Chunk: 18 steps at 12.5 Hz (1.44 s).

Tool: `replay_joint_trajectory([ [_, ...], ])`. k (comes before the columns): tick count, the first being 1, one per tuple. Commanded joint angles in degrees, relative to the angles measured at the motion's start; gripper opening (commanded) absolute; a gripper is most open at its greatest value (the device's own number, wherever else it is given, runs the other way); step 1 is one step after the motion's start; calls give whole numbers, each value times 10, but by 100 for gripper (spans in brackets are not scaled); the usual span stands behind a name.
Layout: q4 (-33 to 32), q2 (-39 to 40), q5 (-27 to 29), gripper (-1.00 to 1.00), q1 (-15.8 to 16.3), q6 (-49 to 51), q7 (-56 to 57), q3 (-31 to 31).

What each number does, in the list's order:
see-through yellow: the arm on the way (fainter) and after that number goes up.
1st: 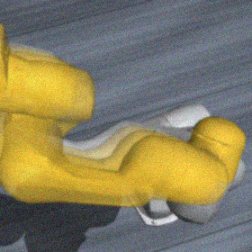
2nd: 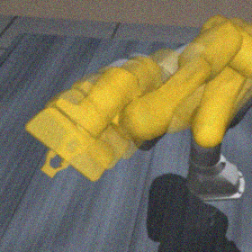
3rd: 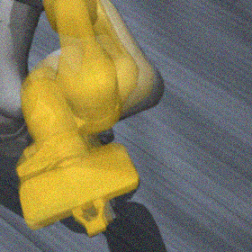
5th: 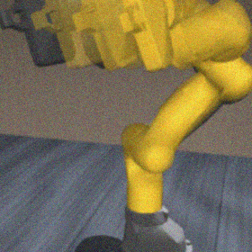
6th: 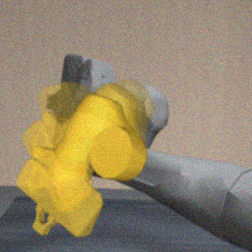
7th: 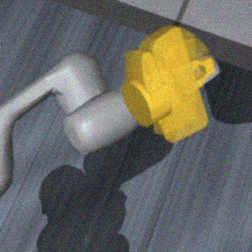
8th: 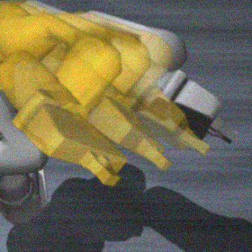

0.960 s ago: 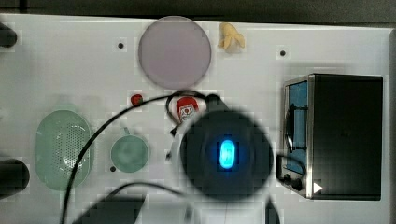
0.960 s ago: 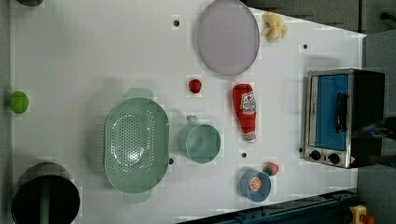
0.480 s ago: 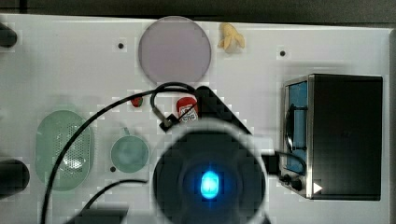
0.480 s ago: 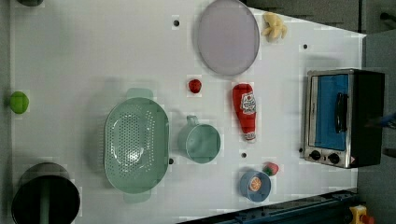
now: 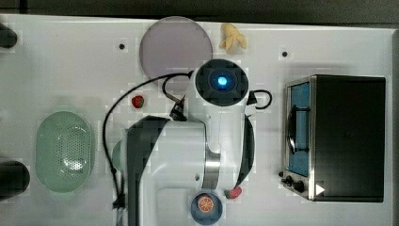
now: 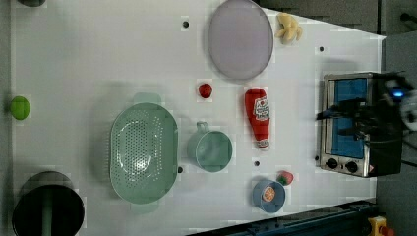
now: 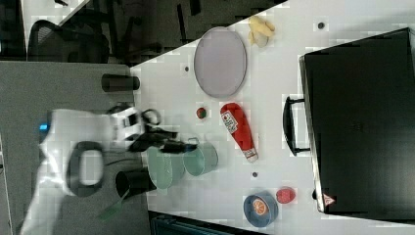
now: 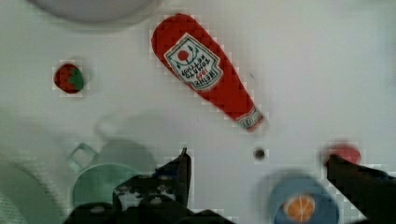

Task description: Pick Ketchup from the table and place it in strainer.

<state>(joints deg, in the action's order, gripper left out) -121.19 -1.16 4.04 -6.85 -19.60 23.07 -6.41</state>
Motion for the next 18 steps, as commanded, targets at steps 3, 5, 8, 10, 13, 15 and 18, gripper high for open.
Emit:
replay_joint_trajectory([
  [3, -69, 6, -6, 100, -4, -149, 286, -8],
  [5, -101, 30, -12, 100, -3, -207, 331, -15],
  [8, -130, 76, -12, 100, -1, -284, 329, -23],
  [10, -139, 112, -21, 100, 1, -337, 329, -23],
  [13, -143, 167, -40, 100, 2, -404, 328, -23],
  [15, -144, 199, -41, 100, 2, -431, 327, -22],
  [18, -144, 235, -43, 100, 2, -459, 327, -21],
])
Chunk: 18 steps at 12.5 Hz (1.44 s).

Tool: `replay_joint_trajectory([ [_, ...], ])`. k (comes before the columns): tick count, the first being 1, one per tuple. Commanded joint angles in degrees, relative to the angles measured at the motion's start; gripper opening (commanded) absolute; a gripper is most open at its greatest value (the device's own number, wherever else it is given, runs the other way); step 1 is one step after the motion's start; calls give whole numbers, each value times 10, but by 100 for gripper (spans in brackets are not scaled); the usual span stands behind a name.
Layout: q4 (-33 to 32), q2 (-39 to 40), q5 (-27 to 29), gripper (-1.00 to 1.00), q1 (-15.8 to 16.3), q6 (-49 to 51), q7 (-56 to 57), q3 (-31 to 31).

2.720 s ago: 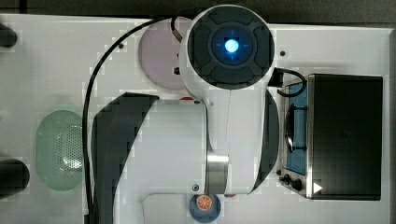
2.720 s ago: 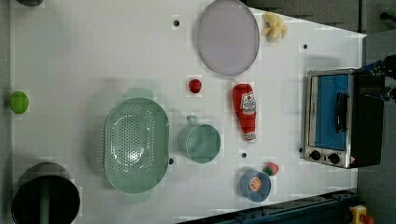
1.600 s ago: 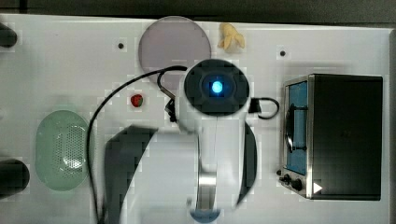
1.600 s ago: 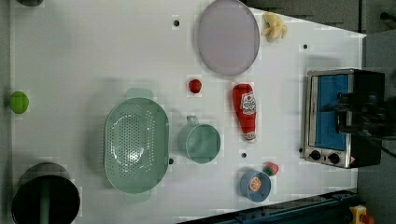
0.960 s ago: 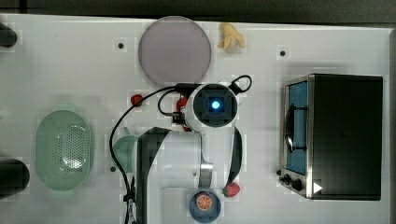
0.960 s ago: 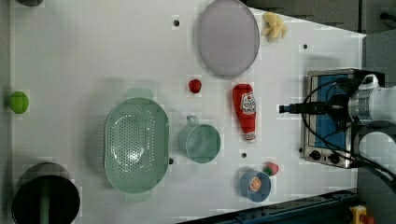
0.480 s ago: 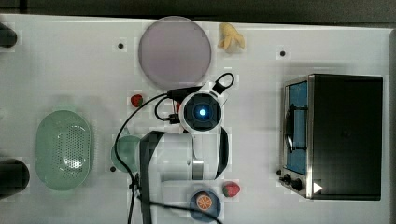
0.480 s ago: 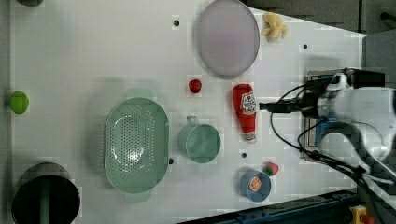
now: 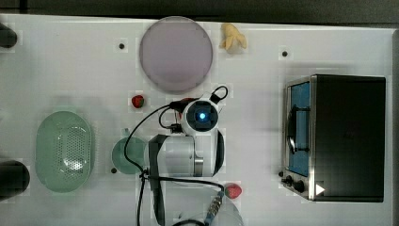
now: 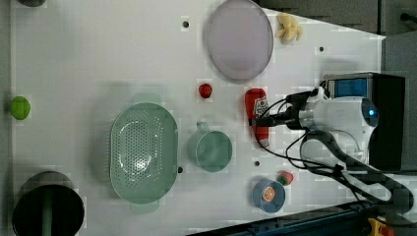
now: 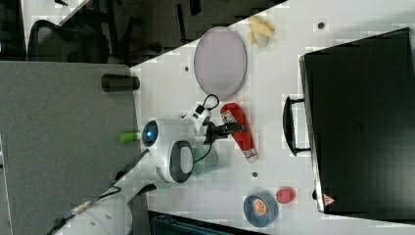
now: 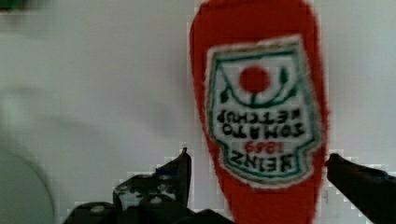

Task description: Pick Ketchup from the table and place it in strainer.

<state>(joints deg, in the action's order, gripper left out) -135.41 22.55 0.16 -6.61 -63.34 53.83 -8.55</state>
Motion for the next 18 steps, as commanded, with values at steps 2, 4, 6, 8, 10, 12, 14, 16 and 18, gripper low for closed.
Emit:
replay_joint_trajectory([
  [2, -2, 10, -5, 92, 0, -38, 20, 2],
  [4, -2, 10, -5, 43, 0, -41, 19, 3],
  [6, -2, 3, -5, 23, 1, -39, 20, 2],
  [8, 2, -19, -5, 23, 0, -22, 15, 3],
  [10, 11, -67, -5, 23, 0, 47, 5, 2],
  [12, 29, -129, -5, 23, 0, 139, -15, 1],
  [14, 56, -190, -5, 23, 1, 219, -27, 0],
  [16, 85, -239, -3, 23, 5, 301, -49, -7],
  [18, 118, -275, -2, 23, 10, 373, -114, -22],
])
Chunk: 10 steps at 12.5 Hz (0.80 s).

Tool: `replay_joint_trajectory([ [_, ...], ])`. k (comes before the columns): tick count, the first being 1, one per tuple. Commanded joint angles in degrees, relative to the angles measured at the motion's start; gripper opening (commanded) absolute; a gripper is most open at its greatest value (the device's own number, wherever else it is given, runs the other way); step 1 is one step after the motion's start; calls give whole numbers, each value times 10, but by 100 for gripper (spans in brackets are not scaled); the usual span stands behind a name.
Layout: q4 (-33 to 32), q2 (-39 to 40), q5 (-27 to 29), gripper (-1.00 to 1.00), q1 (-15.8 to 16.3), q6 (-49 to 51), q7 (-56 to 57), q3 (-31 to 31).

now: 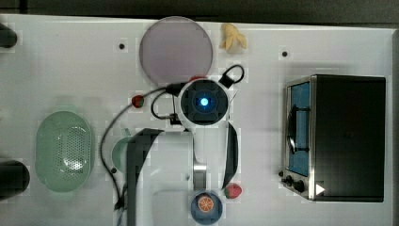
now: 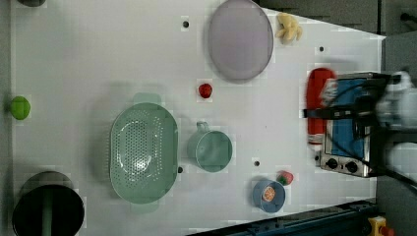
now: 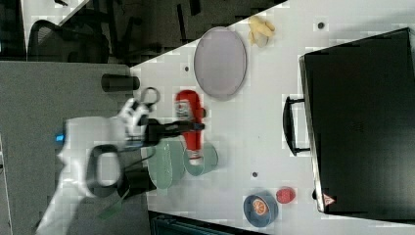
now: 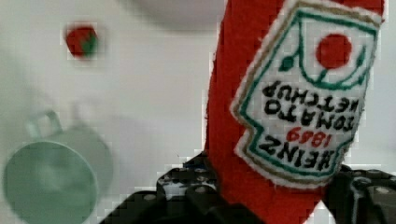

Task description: Pick Ketchup from the table and place it in strainer.

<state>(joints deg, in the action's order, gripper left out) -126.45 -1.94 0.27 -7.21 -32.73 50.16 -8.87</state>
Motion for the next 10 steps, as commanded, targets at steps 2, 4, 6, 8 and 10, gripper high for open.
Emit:
replay_joint_trajectory([
  [2, 49, -49, 1, 23, 25, 108, -127, -46],
  [4, 59, -50, 17, 23, 34, 109, -184, -86],
  [6, 61, -46, 19, 23, 40, 109, -240, -130],
  [8, 62, -42, 19, 23, 44, 106, -292, -174],
  [10, 63, -30, 19, 23, 46, 98, -358, -219],
])
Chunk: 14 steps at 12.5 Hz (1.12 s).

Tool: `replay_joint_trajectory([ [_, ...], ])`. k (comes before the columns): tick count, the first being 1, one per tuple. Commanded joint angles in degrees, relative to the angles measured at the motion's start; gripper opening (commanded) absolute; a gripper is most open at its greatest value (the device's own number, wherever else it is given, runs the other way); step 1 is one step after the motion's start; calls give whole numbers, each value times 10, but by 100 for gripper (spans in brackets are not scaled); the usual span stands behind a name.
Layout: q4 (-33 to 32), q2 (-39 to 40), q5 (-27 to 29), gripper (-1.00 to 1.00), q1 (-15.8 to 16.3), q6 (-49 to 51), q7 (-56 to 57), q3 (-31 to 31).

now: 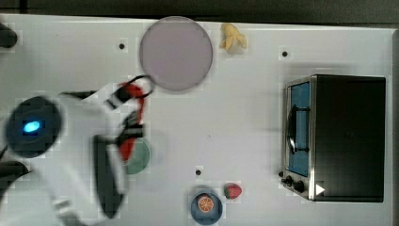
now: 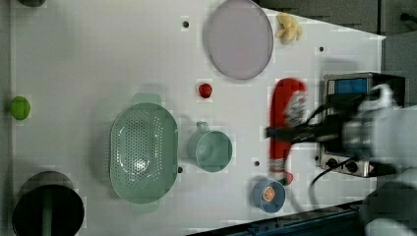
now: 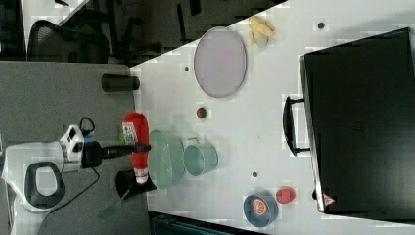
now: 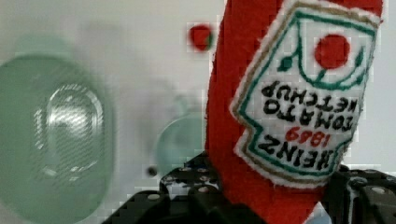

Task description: Pick Ketchup from the table and place it in strainer.

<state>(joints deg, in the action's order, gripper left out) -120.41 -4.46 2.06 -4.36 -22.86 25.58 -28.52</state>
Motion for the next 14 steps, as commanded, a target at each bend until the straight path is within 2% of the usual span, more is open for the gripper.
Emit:
replay_joint_trajectory([
  [1, 3, 5, 2, 23, 18, -14, -140, -44],
  [7, 2, 121, -4, 23, 25, -167, -253, -134],
  [12, 1, 231, -73, 23, 51, -277, -343, -139],
  [13, 1, 251, -73, 27, 54, -295, -356, -139],
  [14, 0, 268, -76, 46, 56, -301, -361, -138],
])
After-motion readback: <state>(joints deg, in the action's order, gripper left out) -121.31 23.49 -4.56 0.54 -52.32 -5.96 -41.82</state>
